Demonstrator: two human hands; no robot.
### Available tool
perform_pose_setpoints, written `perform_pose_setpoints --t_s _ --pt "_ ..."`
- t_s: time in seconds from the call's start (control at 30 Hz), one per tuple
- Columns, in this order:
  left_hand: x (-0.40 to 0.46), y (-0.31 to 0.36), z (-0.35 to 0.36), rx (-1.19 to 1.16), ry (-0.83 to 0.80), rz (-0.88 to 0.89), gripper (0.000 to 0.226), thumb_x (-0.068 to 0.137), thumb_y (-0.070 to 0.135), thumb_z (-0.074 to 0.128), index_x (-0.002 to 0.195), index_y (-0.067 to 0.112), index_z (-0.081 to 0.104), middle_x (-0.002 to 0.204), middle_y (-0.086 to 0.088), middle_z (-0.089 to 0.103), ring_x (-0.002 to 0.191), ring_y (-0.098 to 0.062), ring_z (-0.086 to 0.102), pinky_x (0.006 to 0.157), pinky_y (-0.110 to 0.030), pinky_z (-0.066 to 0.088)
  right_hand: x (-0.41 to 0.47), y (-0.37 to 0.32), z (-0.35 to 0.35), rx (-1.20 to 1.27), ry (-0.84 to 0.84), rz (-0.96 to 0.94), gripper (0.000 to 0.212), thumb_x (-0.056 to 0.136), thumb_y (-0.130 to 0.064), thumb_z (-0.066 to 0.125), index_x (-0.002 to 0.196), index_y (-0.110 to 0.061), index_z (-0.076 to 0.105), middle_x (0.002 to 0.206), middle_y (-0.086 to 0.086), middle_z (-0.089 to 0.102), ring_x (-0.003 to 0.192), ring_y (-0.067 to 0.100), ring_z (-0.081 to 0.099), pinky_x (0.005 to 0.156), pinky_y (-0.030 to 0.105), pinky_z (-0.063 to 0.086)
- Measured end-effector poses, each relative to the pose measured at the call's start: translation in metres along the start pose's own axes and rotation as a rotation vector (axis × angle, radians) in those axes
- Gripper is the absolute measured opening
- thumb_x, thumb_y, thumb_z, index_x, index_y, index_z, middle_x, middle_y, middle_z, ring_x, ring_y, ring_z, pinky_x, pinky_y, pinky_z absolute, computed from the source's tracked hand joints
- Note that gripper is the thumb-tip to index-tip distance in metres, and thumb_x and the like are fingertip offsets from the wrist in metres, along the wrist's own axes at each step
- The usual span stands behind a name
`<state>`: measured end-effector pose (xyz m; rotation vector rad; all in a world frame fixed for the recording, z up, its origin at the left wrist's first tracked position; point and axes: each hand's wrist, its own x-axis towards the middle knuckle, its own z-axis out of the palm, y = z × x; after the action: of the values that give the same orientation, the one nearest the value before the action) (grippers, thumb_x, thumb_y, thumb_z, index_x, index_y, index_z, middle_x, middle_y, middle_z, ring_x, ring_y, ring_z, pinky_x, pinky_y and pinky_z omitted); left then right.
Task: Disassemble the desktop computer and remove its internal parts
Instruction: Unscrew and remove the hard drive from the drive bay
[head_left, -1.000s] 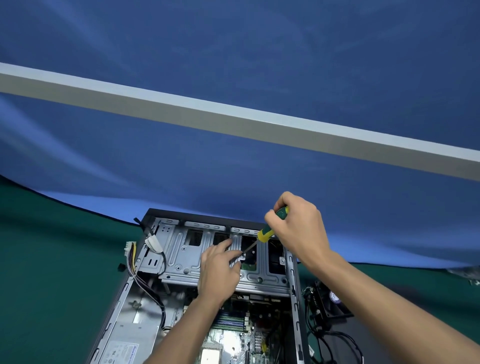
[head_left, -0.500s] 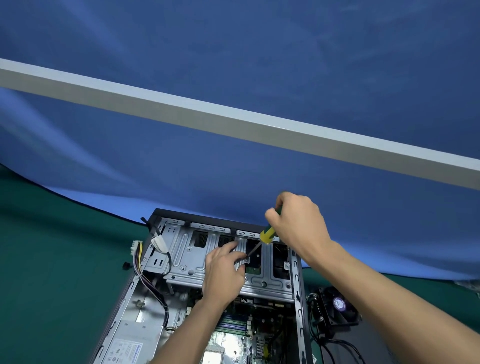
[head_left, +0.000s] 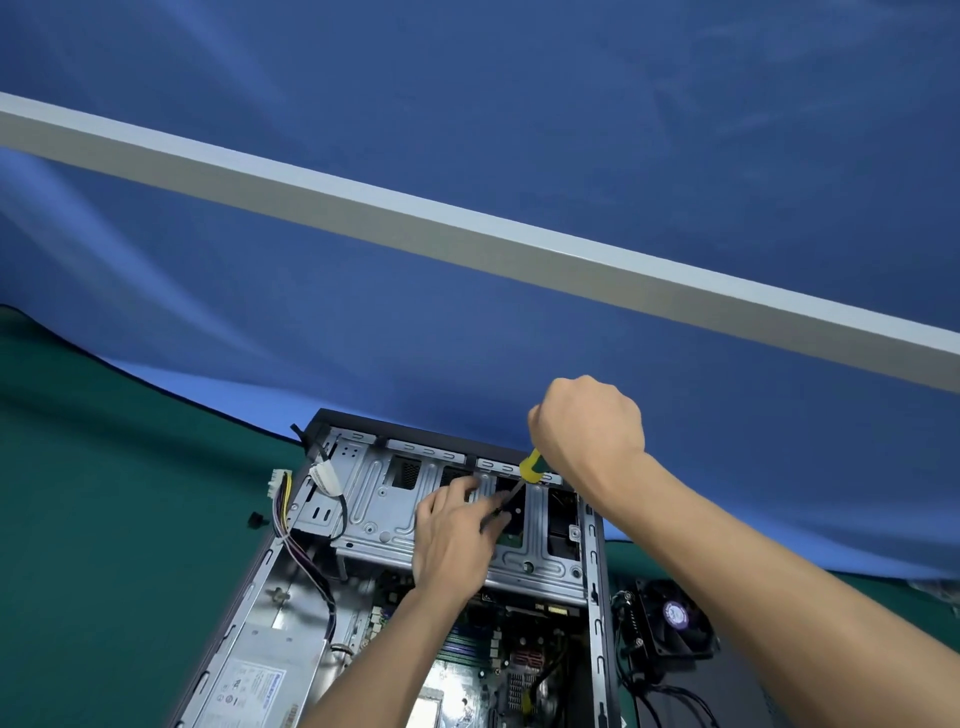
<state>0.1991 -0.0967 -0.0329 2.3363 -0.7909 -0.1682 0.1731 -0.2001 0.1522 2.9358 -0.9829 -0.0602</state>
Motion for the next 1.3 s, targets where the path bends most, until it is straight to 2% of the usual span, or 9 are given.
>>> perform_pose_setpoints --t_s 0.17,0.37,0.53,0.7,0.87,0.97,1.03,1.13,1.3 --pt "0.003 0.001 0.004 0.098 0.018 0.028 0.031 0.094 0.05 0.041 0.112 0.042 0.065 0.132 0.019 0.049 0.123 -0.012 0.037 0.096 -0.02 0.022 -0.005 -0.002 0.002 -0.021 0.01 -0.083 0.036 0.085 -0.011 0.049 0.055 -0.011 0.03 0.05 0.001 0.034 0.043 0.017 0.027 0.043 0.021 0.02" --pt "0.003 0.004 0.003 0.013 0.034 -0.08 0.029 0.092 0.049 0.05 0.112 0.037 0.067 0.13 0.022 0.052 0.121 -0.011 0.036 0.095 -0.016 0.026 -0.004 -0.001 -0.003 0.328 -0.042 -0.006 0.037 0.087 -0.039 0.052 0.065 -0.01 0.041 0.061 0.003 0.048 0.059 0.025 0.046 0.046 0.026 0.029" --pt "0.003 0.007 0.0 0.05 0.07 -0.01 0.025 0.091 0.045 0.053 0.096 0.032 0.074 0.128 0.022 0.056 0.11 -0.01 0.048 0.097 -0.019 0.025 -0.001 -0.014 -0.008 0.097 -0.083 0.025 0.056 0.089 -0.065 0.039 0.063 -0.015 0.043 0.062 0.0 0.048 0.057 0.021 0.045 0.048 0.027 0.025" --pt "0.003 0.002 0.0 -0.008 0.078 0.002 0.015 0.087 0.034 0.063 0.095 0.027 0.074 0.123 0.019 0.06 0.11 -0.011 0.047 0.097 -0.017 0.025 0.01 -0.015 -0.024 0.245 -0.391 -0.112 0.003 0.087 -0.019 0.052 0.086 -0.016 0.051 0.083 0.003 0.055 0.074 0.023 0.052 0.056 0.03 0.043" --pt "0.004 0.0 -0.003 -0.048 0.037 -0.022 0.015 0.087 0.028 0.064 0.098 0.027 0.074 0.125 0.019 0.059 0.113 -0.014 0.049 0.102 -0.022 0.031 0.006 -0.019 -0.027 0.096 -0.343 -0.064 0.039 0.09 -0.051 0.049 0.078 -0.014 0.049 0.075 0.002 0.056 0.064 0.024 0.055 0.056 0.026 0.041" --pt "0.005 0.0 -0.003 -0.038 0.014 -0.014 0.015 0.087 0.026 0.064 0.098 0.027 0.073 0.126 0.02 0.058 0.113 -0.014 0.047 0.101 -0.023 0.033 0.005 -0.019 -0.022 0.189 -0.327 -0.126 0.018 0.091 -0.029 0.05 0.094 -0.012 0.048 0.09 0.006 0.056 0.077 0.027 0.054 0.056 0.029 0.037" --pt "0.005 -0.001 -0.003 -0.028 -0.014 -0.017 0.018 0.086 0.025 0.062 0.102 0.028 0.071 0.128 0.02 0.056 0.116 -0.014 0.045 0.102 -0.023 0.032 0.003 -0.02 -0.022 0.159 -0.329 -0.139 0.025 0.086 -0.032 0.056 0.1 -0.014 0.045 0.096 0.004 0.056 0.082 0.024 0.053 0.06 0.031 0.038" --pt "0.004 -0.001 -0.003 -0.039 -0.014 -0.017 0.021 0.085 0.023 0.065 0.105 0.027 0.07 0.129 0.019 0.055 0.117 -0.014 0.046 0.104 -0.024 0.03 0.0 -0.018 -0.017 0.132 -0.237 -0.079 0.044 0.091 -0.054 0.045 0.078 -0.012 0.043 0.073 0.003 0.053 0.072 0.026 0.052 0.054 0.03 0.033" --pt "0.004 -0.002 -0.004 -0.034 0.008 0.019 0.021 0.083 0.021 0.065 0.102 0.027 0.071 0.127 0.018 0.056 0.116 -0.012 0.047 0.104 -0.021 0.025 -0.002 -0.012 -0.014 0.196 -0.227 -0.204 0.015 0.088 -0.023 0.053 0.098 -0.015 0.046 0.102 0.005 0.047 0.088 0.03 0.051 0.068 0.032 0.04"
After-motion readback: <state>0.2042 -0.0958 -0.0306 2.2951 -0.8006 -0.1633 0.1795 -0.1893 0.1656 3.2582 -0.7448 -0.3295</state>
